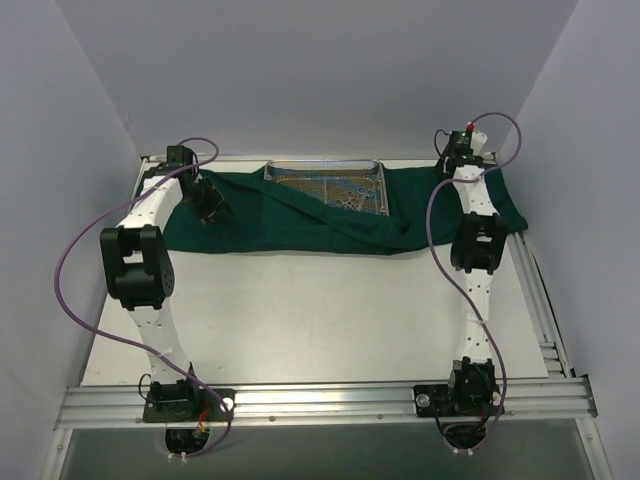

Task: Open and lay out the surgical kit
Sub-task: Open the surgical kit at the center of the board.

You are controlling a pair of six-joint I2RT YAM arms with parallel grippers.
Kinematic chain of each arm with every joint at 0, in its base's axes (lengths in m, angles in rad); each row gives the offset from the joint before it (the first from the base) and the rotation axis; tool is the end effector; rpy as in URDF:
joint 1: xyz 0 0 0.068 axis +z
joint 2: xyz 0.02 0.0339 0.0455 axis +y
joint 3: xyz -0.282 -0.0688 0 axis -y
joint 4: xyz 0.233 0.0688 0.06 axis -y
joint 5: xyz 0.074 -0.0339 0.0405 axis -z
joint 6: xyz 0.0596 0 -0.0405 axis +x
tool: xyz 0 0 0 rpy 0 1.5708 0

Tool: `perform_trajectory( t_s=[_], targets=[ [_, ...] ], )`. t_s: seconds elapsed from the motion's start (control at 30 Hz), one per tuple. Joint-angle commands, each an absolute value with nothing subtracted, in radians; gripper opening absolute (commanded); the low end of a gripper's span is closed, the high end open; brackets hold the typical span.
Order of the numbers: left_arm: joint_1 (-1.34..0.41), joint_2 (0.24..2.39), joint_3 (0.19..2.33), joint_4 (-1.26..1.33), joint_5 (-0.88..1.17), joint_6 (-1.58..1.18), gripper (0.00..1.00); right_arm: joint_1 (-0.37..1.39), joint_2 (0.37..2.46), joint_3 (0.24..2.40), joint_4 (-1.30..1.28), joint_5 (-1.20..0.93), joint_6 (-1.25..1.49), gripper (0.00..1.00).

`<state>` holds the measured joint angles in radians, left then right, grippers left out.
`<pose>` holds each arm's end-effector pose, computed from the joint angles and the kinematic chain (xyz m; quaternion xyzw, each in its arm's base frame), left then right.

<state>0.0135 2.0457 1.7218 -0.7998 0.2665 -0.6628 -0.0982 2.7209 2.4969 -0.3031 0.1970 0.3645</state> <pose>0.4459 -0.0097 0.2284 -0.2928 0.9215 -0.1929 0.1669 0.6282 -0.0736 0.1688 0.2455 0.8285 -0.0186 0.5030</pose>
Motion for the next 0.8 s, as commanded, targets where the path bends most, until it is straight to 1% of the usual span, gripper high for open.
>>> perform_trajectory(
  t_s=[0.0, 0.07, 0.2, 0.4, 0.47, 0.53, 0.57, 0.63, 0.77],
  targets=[
    [0.011, 1.999, 1.729, -0.759, 0.279, -0.676, 0.46, -0.109, 2.775, 2.579, -0.374, 0.181, 0.377, 0.55],
    [0.012, 1.999, 1.727, -0.758, 0.278, -0.678, 0.46, -0.11, 2.786, 2.574, -0.409, 0.187, 0.385, 0.53],
    [0.011, 2.0, 1.723, -0.753, 0.281, -0.683, 0.47, -0.11, 2.792, 2.554, -0.434, 0.192, 0.38, 0.5],
    [0.011, 2.006, 1.721, -0.749, 0.291, -0.681, 0.47, -0.11, 2.79, 2.56, -0.468, 0.224, 0.38, 0.42],
    [0.011, 2.008, 1.724, -0.752, 0.296, -0.681, 0.47, -0.109, 2.796, 2.574, -0.488, 0.229, 0.361, 0.43],
    [0.011, 2.006, 1.724, -0.75, 0.298, -0.68, 0.47, -0.104, 2.807, 2.579, -0.502, 0.227, 0.33, 0.45],
    [0.011, 2.006, 1.723, -0.75, 0.298, -0.677, 0.47, -0.104, 2.81, 2.577, -0.518, 0.226, 0.324, 0.48],
    [0.011, 2.005, 1.72, -0.755, 0.301, -0.675, 0.47, -0.101, 2.819, 2.569, -0.534, 0.227, 0.305, 0.48],
    [0.015, 2.005, 1.713, -0.755, 0.307, -0.672, 0.47, -0.103, 2.8, 2.519, -0.536, 0.232, 0.333, 0.41]
  ],
)
